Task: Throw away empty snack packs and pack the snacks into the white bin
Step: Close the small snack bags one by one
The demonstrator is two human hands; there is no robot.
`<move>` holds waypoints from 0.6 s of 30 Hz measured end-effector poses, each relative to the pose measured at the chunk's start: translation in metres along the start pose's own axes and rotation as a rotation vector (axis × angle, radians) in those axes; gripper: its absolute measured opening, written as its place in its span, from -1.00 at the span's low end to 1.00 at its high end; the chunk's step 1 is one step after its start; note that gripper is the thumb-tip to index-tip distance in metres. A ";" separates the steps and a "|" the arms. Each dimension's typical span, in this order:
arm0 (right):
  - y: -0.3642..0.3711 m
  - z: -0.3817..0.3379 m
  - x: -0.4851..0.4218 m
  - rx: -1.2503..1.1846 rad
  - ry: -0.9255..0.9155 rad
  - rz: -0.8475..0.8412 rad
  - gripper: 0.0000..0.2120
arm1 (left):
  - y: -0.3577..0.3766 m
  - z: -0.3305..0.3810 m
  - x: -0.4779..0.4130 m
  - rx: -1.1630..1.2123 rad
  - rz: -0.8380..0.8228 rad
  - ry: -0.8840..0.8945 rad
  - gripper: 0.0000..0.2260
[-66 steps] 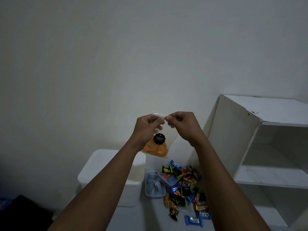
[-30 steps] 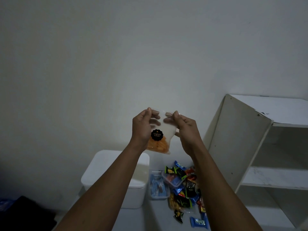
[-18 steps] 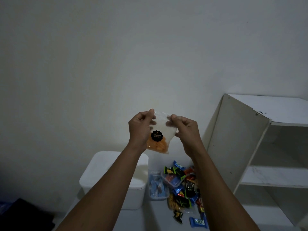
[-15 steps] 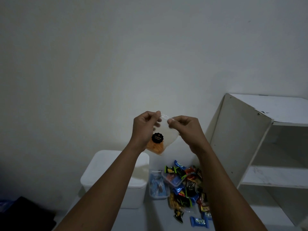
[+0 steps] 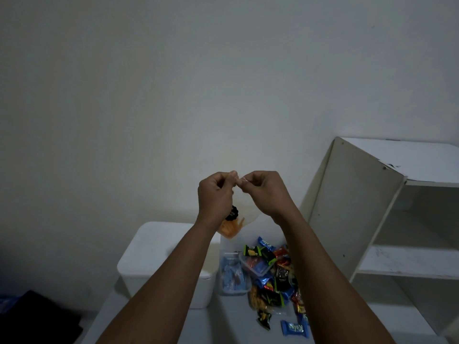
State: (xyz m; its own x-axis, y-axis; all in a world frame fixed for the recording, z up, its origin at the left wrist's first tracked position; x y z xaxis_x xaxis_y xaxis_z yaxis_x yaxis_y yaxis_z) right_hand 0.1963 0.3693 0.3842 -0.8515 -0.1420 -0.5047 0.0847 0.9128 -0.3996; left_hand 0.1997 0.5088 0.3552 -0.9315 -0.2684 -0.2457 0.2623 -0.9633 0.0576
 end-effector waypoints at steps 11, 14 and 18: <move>-0.009 0.033 0.021 -0.054 0.142 0.047 -0.83 | -0.011 -0.022 -0.019 0.052 0.128 -0.145 -0.75; -0.014 0.038 0.024 -0.053 0.148 0.128 -0.73 | -0.009 -0.023 -0.016 0.067 0.141 -0.144 -0.76; -0.018 0.046 0.026 -0.104 0.169 0.198 -0.65 | -0.004 -0.025 -0.018 0.112 0.119 -0.165 -0.76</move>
State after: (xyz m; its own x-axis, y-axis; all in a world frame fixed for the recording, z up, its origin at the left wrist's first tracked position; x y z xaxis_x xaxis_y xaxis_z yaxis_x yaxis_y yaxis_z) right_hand 0.1965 0.3318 0.3429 -0.8987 0.1014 -0.4266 0.2121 0.9520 -0.2206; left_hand 0.2216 0.5179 0.3352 -0.9265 -0.3698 -0.0700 0.3520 -0.9173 0.1861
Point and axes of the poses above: each hand's wrist, its own x-axis away from the middle knuckle, its own y-axis out of the palm, z = x × y, the point moved 5 cm from there along -x, towards the middle knuckle, and after that the axes turned 10 degrees about -y, right-handed, at the moved point
